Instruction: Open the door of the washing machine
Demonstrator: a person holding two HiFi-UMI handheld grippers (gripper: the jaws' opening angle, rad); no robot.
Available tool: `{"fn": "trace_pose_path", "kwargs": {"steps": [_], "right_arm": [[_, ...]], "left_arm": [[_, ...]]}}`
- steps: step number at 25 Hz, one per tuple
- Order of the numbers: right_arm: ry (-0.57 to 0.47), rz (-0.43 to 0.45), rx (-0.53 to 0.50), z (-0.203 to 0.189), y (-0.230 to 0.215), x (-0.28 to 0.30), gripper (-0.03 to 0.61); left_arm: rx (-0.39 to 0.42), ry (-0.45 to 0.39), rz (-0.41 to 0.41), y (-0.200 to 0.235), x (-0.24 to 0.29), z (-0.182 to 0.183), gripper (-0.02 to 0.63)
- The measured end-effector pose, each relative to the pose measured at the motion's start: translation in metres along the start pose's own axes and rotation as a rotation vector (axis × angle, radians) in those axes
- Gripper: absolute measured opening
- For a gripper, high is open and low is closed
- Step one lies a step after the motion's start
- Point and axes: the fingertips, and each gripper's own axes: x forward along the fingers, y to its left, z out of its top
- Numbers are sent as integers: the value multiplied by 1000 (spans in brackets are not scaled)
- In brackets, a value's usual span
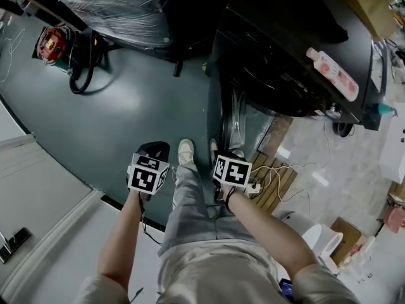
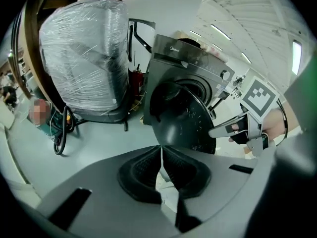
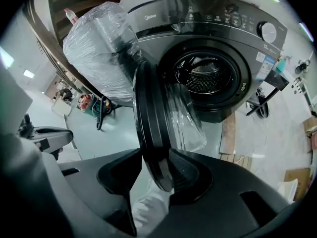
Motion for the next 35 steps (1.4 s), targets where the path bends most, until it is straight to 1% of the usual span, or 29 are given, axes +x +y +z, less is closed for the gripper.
{"fn": "trace_pose_path", "kwargs": {"steps": [4, 7, 10, 13, 15, 21, 27, 32, 35], "right_arm": [[47, 36, 16, -6, 37, 10, 190], [64, 53, 37, -7, 65, 17, 186], [71, 38, 68, -6, 87, 25, 184], [84, 16, 99, -4, 106, 31, 184], [90, 21, 115, 0, 122, 36, 184], [124, 64, 152, 11, 169, 51, 185], [123, 108, 163, 24, 211, 64, 184], [164, 145, 198, 39, 241, 75, 183], [157, 174, 158, 51, 260, 81, 173]], "left_arm": [[-38, -26, 10, 22, -19, -8, 29], [-92, -48, 46, 44, -32, -17, 29], [-139, -43, 94, 71, -43, -30, 29], [-204, -61, 110, 97, -57, -34, 29], [-228, -68, 127, 116, -67, -35, 29], [-238, -71, 175, 160, -84, -36, 29], [-296, -79, 180, 179, -83, -38, 29], [-307, -83, 189, 197, -79, -24, 29], [-299, -88, 205, 212, -79, -11, 29]]}}
